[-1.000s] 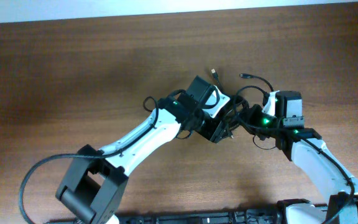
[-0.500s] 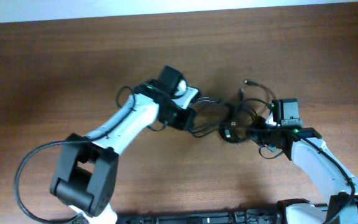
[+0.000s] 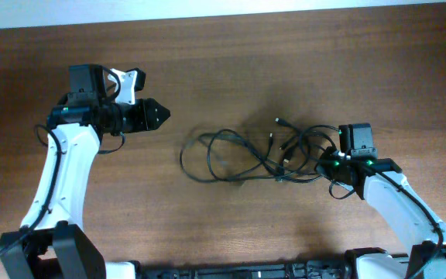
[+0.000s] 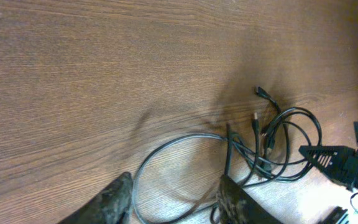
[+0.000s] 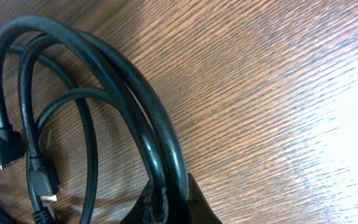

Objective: Untangle cables

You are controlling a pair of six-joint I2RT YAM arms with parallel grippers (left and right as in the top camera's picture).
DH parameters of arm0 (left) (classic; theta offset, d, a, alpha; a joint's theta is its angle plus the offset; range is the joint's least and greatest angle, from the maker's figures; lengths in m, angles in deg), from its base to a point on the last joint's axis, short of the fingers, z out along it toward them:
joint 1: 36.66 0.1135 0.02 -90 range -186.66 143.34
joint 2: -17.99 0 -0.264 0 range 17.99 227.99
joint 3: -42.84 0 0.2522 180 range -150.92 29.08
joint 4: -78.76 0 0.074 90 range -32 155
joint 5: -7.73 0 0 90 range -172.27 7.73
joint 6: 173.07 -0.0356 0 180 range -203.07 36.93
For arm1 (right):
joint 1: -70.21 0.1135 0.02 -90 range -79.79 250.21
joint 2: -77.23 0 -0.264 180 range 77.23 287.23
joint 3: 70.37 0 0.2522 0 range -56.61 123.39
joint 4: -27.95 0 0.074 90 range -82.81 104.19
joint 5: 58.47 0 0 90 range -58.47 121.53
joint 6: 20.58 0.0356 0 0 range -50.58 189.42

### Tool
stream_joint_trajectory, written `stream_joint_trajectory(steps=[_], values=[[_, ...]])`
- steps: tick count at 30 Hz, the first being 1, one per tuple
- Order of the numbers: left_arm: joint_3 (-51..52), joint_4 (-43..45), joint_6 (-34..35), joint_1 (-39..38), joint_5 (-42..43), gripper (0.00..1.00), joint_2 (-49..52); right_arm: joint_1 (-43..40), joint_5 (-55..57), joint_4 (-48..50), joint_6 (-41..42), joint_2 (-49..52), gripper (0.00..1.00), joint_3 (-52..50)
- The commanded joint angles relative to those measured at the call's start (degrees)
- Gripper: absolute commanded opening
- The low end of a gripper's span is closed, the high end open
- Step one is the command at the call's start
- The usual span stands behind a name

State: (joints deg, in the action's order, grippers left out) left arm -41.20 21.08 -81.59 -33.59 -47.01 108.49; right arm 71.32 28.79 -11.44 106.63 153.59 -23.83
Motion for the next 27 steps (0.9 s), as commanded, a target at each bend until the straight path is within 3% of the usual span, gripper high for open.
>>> stream_joint_trajectory(steps=[1, 4, 10, 15, 17, 19, 20, 21, 22, 23, 24, 27], values=[[-1.01, -1.46, 0.46, -0.46, -0.35, 0.54, -1.16, -0.44, 2.97, -0.17, -0.57, 0.31, 0.04, -0.57], [-0.98, -2.84, 0.37, -4.15, -0.28, 0.53, -1.16, -0.42, 1.60, -0.13, -0.57, 0.31, 0.04, -0.57], [-0.98, -1.66, -3.19, -22.23, -0.55, 0.58, 2.16, -0.42, 1.03, -0.20, -0.61, 0.31, 0.04, -0.57], [-0.98, 8.90, 4.87, -30.67, -0.72, 0.58, 10.99, -0.42, 0.83, -0.48, -0.61, 0.31, 0.04, -0.57], [-1.01, 14.88, 5.84, -33.00, -0.52, 0.67, 14.75, -0.42, 0.83, -0.46, -0.61, 0.31, 0.04, -0.57], [-1.01, 19.63, 5.90, -35.56, -0.50, 0.69, 18.05, -0.42, 0.83, -0.55, -0.61, 0.31, 0.04, -0.57], [-1.01, 21.90, 6.25, -36.96, -0.52, 0.66, 19.96, -0.42, 0.85, -0.59, -0.61, 0.31, 0.04, -0.57], [-1.01, 22.25, 6.23, -37.46, -0.55, 0.55, 20.63, -0.42, 0.83, -0.61, -0.81, 0.31, 0.04, -0.57], [-1.01, 21.75, 6.23, -37.48, -0.52, 0.28, 20.72, -0.42, 0.85, -0.61, -1.09, 0.31, 0.04, -0.57], [-1.01, 20.72, 6.23, -37.03, -0.52, 0.07, 20.70, -0.42, 0.85, -0.68, -1.95, 0.31, 0.04, -0.59], [-1.01, 19.58, 6.21, -36.22, -0.55, 0.00, 20.59, -0.44, 0.96, -0.83, -2.56, 0.31, 0.04, -0.61], [-1.03, 13.60, 6.21, -29.88, -0.50, 0.00, 19.12, -0.44, 4.90, -3.65, -2.49, 0.31, 0.04, -0.61]])
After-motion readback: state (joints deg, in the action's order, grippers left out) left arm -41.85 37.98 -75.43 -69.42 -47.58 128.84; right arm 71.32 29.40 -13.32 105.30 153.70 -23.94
